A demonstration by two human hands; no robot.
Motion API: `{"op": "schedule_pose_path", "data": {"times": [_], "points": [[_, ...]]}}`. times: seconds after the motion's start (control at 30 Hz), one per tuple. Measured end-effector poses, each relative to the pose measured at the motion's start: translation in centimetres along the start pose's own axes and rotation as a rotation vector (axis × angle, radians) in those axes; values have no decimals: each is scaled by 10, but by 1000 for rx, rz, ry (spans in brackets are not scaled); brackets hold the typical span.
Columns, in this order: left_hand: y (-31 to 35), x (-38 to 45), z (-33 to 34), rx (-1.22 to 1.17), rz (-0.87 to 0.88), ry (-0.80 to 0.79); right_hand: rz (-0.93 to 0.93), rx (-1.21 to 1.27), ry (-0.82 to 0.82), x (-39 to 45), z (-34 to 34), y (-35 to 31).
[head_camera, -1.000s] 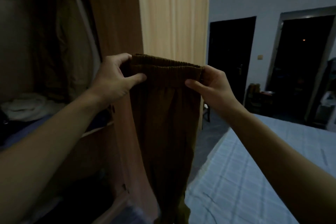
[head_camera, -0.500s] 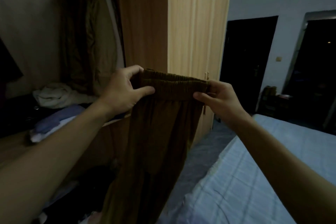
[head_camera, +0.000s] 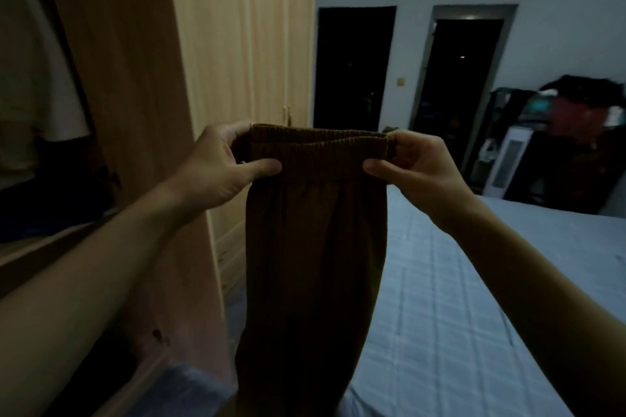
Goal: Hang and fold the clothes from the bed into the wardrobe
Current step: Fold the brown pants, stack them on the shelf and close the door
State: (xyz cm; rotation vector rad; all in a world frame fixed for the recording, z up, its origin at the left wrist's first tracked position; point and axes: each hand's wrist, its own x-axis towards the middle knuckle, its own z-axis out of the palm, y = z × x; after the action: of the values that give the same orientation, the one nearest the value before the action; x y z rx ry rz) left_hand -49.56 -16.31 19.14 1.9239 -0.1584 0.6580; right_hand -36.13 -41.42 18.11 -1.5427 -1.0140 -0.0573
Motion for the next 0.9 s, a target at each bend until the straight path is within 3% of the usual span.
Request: {"op": "schedule_pose_path", "data": {"times": [0.47, 0.73, 0.9], "points": [[-21, 125, 188, -21, 28, -277, 27, 34, 152, -18, -193, 91], [-42, 181, 245, -131, -59, -549, 106, -32, 163, -24, -262, 122], [-69, 227, 277, -165, -64, -620, 155, -12, 193, -9, -291, 154]]}}
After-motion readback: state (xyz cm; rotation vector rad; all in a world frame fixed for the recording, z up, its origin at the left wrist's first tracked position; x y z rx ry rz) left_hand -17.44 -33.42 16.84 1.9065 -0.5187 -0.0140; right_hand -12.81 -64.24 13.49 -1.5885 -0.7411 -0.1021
